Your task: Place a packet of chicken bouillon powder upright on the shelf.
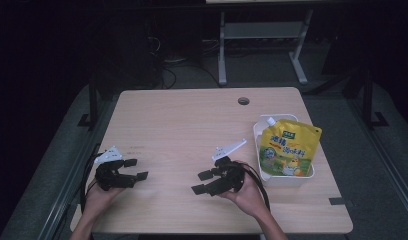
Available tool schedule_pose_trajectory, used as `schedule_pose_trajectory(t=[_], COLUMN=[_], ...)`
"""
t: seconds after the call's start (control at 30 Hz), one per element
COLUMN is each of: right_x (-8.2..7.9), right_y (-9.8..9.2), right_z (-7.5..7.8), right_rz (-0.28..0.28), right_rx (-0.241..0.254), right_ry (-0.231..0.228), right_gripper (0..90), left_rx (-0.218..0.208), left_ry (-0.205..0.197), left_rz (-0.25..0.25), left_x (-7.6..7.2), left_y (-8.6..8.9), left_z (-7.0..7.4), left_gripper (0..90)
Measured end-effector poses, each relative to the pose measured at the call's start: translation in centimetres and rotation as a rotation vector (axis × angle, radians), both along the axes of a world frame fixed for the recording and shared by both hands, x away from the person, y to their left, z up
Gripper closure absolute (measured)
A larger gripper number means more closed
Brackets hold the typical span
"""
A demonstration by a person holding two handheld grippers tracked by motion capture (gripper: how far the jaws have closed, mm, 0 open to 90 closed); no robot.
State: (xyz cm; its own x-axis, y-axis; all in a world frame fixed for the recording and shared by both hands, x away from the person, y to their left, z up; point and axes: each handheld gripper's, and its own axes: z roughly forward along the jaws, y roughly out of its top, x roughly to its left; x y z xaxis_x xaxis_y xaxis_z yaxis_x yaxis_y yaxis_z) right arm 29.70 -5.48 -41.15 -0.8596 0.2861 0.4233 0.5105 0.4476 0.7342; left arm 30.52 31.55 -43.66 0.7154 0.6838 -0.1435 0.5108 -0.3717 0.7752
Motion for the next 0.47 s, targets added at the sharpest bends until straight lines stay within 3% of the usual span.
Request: schedule_pose_trajectory(t=[0.27,0.47], right_x=[-1.1,-1.6], right_y=[0.9,1.2], right_z=[-3.0,-4.2], right_rz=[0.019,0.010], right_rx=[-0.013,0.000], right_ry=[0.038,0.062], right_gripper=[37.6,36.6], left_rx=[0.028,0.008], left_ry=[0.017,0.008], left_rz=[-0.024,-0.023], left_x=[0.0,-0.1], left_y=[-1.2,-1.1], left_z=[-0.7,-0.5], left_gripper=[25.0,24.7])
